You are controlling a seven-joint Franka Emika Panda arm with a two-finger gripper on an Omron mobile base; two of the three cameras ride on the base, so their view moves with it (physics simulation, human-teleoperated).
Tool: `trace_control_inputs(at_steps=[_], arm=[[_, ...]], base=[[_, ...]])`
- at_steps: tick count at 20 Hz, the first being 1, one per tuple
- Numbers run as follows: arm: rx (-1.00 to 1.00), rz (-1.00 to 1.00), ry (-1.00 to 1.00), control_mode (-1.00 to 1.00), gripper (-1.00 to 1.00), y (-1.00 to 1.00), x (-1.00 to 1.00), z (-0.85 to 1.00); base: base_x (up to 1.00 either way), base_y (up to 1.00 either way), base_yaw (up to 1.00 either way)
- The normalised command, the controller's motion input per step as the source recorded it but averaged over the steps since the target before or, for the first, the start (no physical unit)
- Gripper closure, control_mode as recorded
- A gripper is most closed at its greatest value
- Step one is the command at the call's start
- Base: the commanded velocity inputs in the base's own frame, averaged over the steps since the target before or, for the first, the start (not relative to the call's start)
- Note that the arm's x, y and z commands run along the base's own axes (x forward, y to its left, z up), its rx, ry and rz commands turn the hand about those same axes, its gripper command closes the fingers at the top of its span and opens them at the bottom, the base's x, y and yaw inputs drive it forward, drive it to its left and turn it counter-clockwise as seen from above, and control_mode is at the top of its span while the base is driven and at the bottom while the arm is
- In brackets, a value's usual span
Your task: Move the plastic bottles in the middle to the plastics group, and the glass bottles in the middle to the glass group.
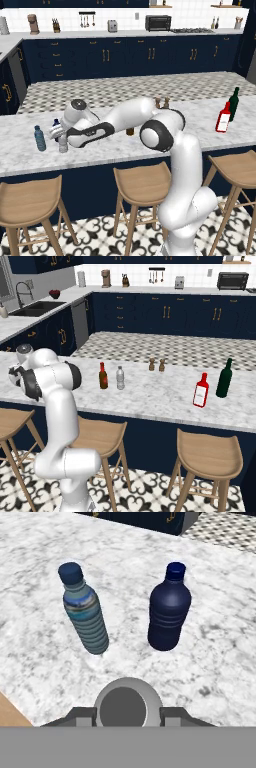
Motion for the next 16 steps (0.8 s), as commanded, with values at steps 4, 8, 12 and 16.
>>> trace_control_inputs(at_steps=[4,8,12,16], arm=[[0.0,0.0,0.0,-1.0,1.0,0.12,0.18,0.0],[0.0,0.0,0.0,-1.0,1.0,0.12,0.21,0.0],[0.0,0.0,0.0,-1.0,1.0,0.09,0.24,0.0],[0.0,0.0,0.0,-1.0,1.0,0.08,0.16,-0.03]], base=[[0.0,0.0,0.0],[0.0,0.0,0.0],[0.0,0.0,0.0],[0.0,0.0,0.0]])
